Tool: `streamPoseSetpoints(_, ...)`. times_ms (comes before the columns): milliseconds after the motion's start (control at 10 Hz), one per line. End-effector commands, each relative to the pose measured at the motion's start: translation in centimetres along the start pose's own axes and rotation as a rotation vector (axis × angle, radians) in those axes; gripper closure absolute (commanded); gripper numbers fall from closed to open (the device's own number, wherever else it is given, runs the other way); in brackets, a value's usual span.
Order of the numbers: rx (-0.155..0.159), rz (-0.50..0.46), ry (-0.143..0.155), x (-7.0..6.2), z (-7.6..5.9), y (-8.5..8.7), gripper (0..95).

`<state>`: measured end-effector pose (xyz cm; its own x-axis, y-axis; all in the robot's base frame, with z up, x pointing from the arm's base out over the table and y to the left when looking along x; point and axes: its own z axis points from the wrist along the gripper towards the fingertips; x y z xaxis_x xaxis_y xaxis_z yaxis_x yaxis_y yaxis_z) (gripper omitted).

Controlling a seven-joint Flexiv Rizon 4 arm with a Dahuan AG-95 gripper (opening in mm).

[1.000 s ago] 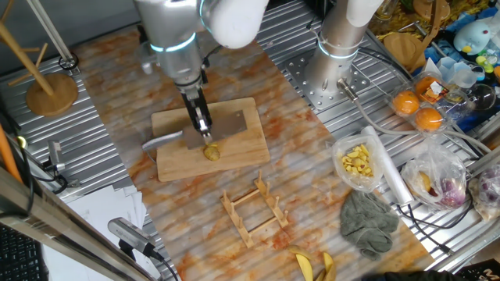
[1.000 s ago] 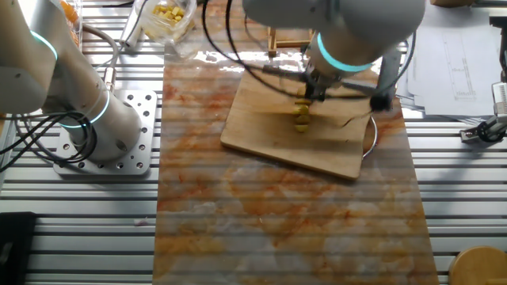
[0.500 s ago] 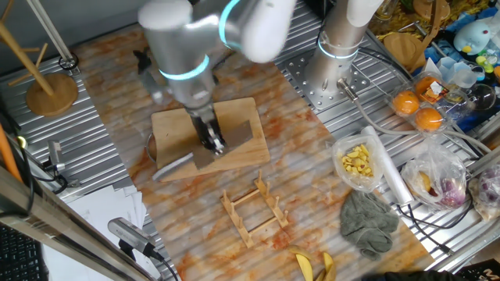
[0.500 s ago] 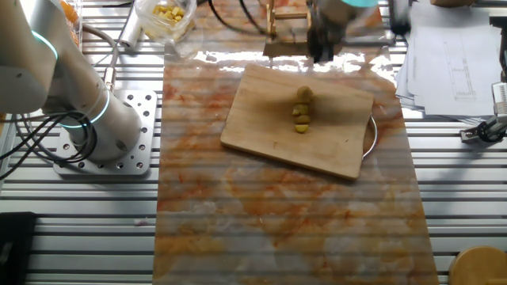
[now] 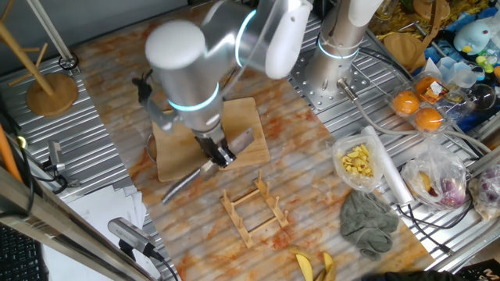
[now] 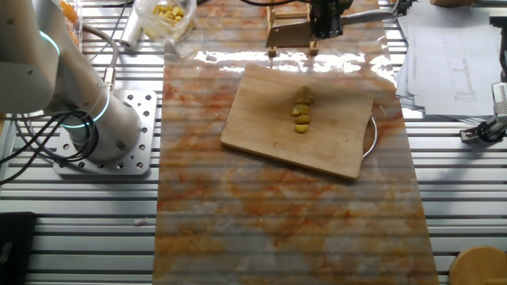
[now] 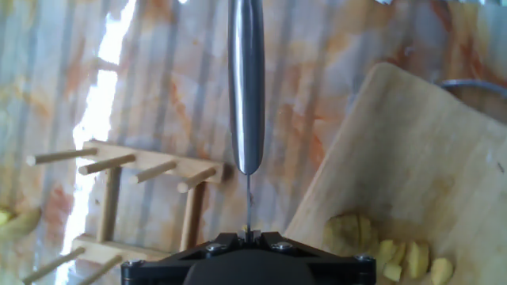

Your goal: Chop the potatoes

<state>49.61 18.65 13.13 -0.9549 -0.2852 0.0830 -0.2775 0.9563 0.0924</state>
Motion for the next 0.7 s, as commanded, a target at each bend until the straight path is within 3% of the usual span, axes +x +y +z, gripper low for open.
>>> streamPoseSetpoints(100, 0.029, -0.138, 0.015, 0.02, -0.11, 0.07, 95.0)
streamPoseSetpoints(400, 0.03, -0.148, 0.011, 0.02, -0.11, 0.07, 95.0)
streamPoseSetpoints(700, -0.029, -0.041, -0.004, 0.02, -0.11, 0.07, 95.0)
